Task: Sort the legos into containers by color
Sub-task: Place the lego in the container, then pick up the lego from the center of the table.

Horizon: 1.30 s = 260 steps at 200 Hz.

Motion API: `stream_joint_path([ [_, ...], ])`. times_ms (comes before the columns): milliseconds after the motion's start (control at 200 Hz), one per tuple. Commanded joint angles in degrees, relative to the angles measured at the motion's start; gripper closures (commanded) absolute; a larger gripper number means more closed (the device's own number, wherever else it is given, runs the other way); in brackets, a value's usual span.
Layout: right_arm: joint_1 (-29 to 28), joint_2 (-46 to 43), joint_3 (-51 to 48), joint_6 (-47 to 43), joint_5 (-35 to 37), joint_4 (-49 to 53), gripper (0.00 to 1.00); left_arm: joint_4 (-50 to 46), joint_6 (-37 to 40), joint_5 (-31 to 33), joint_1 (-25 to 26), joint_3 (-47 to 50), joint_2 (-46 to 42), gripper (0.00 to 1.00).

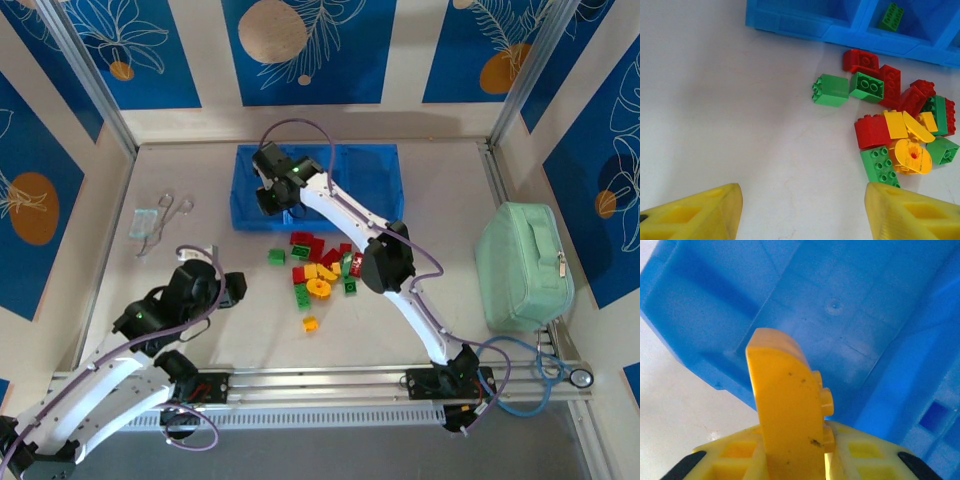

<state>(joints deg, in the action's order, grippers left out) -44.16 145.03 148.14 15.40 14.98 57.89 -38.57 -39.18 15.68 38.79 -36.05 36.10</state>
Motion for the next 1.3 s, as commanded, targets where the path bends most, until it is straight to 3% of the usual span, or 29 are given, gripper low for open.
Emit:
stream_joint_path([
  [0,0.33,-0.01,3.15,-0.48,0.89,0.19,0.65,-0.98,-0.83,-0.79,0.41,-0.86,0.32,0.34],
  [195,0.13,-3.6,4.14,-0.41,2.15,1.28,0.44,0.13,-0.81,-1.53,1.06,-1.44,2.6,0.34],
  [405,-0.38,-12.37,-1.29,-0.5,2.37,0.95,0.42,2.57,-0.57,-1.97,2.46,-2.03,6.22,0.34],
  [926,2.08,-48.71,-53.35,4.8,1.81,-14.94,0.4,8.33,-0.89,-3.21,8.97,-4.04,18.27,0.34],
  [966,2.72,-51.5,-57.98,5.8,1.66,-16.57,0.33,8.41,-1.14,-2.85,9.9,-4.57,19.63,0.34],
  [1046,4.42,-56.17,-66.5,8.01,0.12,-19.66,0.3,9.04,-1.75,-2.24,12.07,-5.63,22.68,0.34],
  [1296,7.48,-64.15,-79.1,11.47,-0.54,-21.34,0.29,11.92,-3.62,-2.41,19.33,-10.16,36.0,0.34],
])
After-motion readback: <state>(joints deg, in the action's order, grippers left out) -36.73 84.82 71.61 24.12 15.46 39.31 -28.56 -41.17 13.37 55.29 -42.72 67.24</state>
